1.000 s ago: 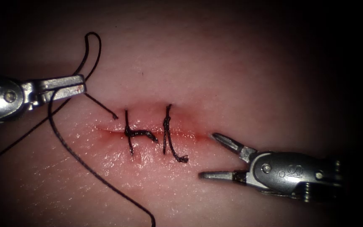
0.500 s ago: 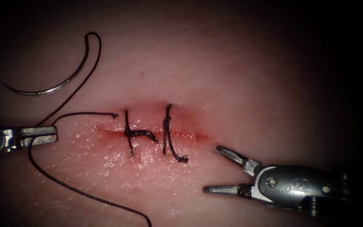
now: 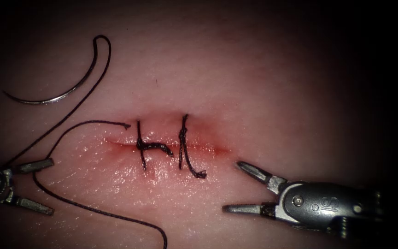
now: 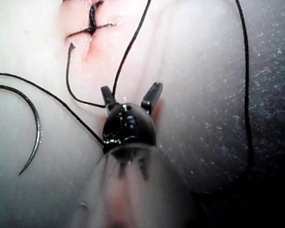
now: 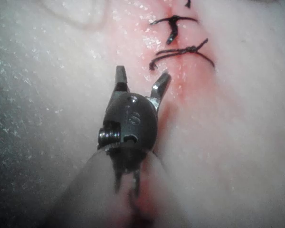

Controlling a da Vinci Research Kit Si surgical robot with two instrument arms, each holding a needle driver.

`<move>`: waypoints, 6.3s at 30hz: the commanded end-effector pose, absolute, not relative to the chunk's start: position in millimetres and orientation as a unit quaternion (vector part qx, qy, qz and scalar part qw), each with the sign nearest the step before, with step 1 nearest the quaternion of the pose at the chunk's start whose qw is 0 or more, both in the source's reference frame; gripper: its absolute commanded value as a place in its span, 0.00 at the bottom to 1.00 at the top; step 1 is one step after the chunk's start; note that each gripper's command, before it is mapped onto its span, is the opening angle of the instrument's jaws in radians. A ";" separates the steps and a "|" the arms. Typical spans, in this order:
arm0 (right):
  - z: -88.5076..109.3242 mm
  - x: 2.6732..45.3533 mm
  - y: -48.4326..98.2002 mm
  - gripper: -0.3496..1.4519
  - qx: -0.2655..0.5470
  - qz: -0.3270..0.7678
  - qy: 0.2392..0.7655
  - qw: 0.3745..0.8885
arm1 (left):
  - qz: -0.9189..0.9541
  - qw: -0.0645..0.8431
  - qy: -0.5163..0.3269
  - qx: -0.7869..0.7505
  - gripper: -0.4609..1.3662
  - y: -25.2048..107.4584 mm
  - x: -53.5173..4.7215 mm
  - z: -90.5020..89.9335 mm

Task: Wound Closure
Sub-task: Set the cut suture end down on the skin, then grab the remaining short end of the suture with the left hand, then cut the short suture end with the right gripper

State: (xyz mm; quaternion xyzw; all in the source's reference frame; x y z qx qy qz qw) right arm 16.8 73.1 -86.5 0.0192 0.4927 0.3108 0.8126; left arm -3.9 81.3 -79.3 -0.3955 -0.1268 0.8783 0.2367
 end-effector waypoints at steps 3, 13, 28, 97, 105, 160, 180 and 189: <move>-86.6 16.4 73.2 0.95 0.027 0.307 0.490 0.815 | 0.879 0.239 -0.128 -0.392 0.70 81.7 -2.5 -81.0; -87.1 15.7 73.5 0.94 0.032 0.306 0.485 0.819 | 0.874 0.273 -0.121 -0.383 0.64 83.8 3.3 -90.8; -87.2 15.8 73.4 0.94 0.037 0.303 0.478 0.823 | 0.861 0.292 -0.095 -0.404 0.55 86.4 6.4 -99.0; -87.3 13.6 77.0 0.94 0.054 0.297 0.462 0.834 | 0.909 0.152 -0.077 -0.379 0.56 87.3 -23.8 -89.1; -87.1 13.6 76.9 0.95 0.057 0.295 0.459 0.836 | 0.930 0.121 -0.085 -0.335 0.60 86.7 -24.3 -84.7; -86.7 13.9 75.9 0.95 0.054 0.292 0.459 0.837 | 0.946 0.106 -0.108 -0.286 0.06 83.4 -27.4 -70.4; -86.0 14.3 76.0 0.93 0.075 0.249 0.495 0.829 | 0.932 0.132 -0.092 -0.326 0.06 85.2 -23.8 -71.6; -85.6 15.1 76.4 0.92 0.066 0.201 0.523 0.826 | 0.909 0.155 -0.087 -0.378 0.06 86.5 -23.8 -72.9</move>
